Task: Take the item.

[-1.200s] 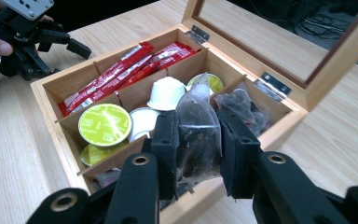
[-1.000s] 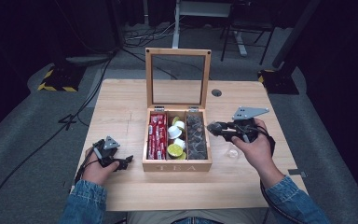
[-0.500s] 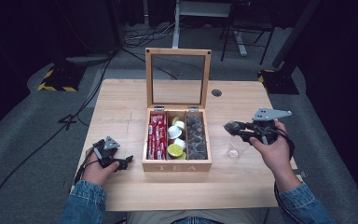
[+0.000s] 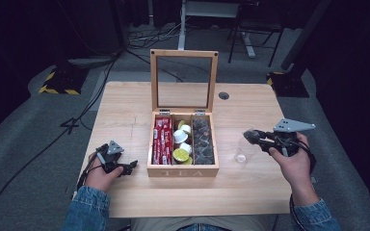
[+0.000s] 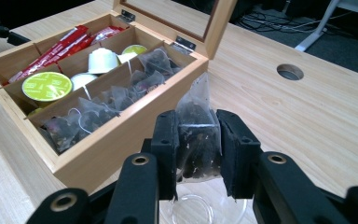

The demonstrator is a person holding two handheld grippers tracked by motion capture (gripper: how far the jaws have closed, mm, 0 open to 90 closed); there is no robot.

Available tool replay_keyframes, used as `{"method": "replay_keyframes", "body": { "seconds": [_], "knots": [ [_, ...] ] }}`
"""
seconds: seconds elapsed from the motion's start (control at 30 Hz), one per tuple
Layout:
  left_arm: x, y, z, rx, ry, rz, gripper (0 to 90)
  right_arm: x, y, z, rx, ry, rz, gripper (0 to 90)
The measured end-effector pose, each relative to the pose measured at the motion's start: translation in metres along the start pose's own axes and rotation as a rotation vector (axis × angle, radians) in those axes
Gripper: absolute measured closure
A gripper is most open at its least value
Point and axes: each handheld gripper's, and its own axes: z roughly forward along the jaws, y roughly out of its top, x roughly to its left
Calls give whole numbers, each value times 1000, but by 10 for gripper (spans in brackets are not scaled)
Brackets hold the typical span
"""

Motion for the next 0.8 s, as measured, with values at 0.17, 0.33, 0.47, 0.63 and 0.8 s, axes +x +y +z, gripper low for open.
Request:
{"method": "replay_keyframes", "body": {
  "seconds": [0.17,0.33,0.47,0.63,0.8],
  "knots": [
    [0,0,0,0,0,0,162,-3,-8,1,23,-15,13,696],
    [0,0,0,1,0,0,162,-4,-10,2,51,-28,-1,696],
    [0,0,0,1,0,0,162,-5,-12,5,92,-37,-6,696],
    [0,0,0,1,0,0,162,-4,-15,11,116,-37,-12,696],
    [0,0,0,1,0,0,162,-3,-18,16,142,-32,-16,695]
  ]
}}
